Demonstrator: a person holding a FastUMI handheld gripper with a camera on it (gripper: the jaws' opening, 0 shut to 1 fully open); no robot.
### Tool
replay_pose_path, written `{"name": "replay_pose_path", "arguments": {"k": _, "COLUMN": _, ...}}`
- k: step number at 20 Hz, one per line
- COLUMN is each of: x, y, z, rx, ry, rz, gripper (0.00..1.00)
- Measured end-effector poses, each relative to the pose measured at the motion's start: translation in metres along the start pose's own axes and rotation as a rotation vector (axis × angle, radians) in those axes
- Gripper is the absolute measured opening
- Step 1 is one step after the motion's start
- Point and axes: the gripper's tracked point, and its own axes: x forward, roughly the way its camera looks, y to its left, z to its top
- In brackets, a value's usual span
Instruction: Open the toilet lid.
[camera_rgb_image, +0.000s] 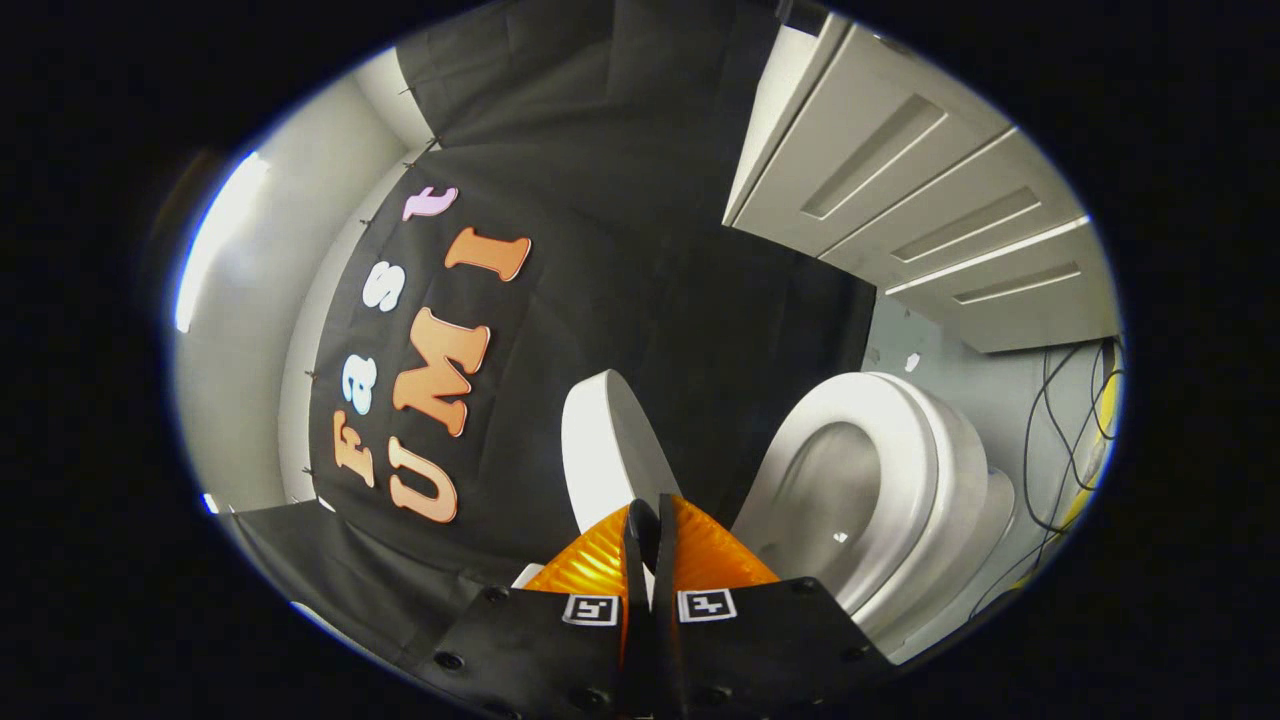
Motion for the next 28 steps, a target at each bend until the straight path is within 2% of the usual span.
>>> {"name": "replay_pose_path", "arguments": {"k": 13, "x": 0.008, "y": 0.069, "z": -0.031, "rx": -0.147, "ry": 0.03, "rz": 0.033, "gripper": 0.08}}
{"name": "replay_pose_path", "arguments": {"k": 20, "x": 0.007, "y": 0.107, "z": -0.059, "rx": -0.21, "ry": 0.032, "rz": 0.045, "gripper": 0.08}}
{"name": "replay_pose_path", "arguments": {"k": 28, "x": 0.006, "y": 0.152, "z": -0.102, "rx": -0.338, "ry": 0.034, "rz": 0.052, "gripper": 0.08}}
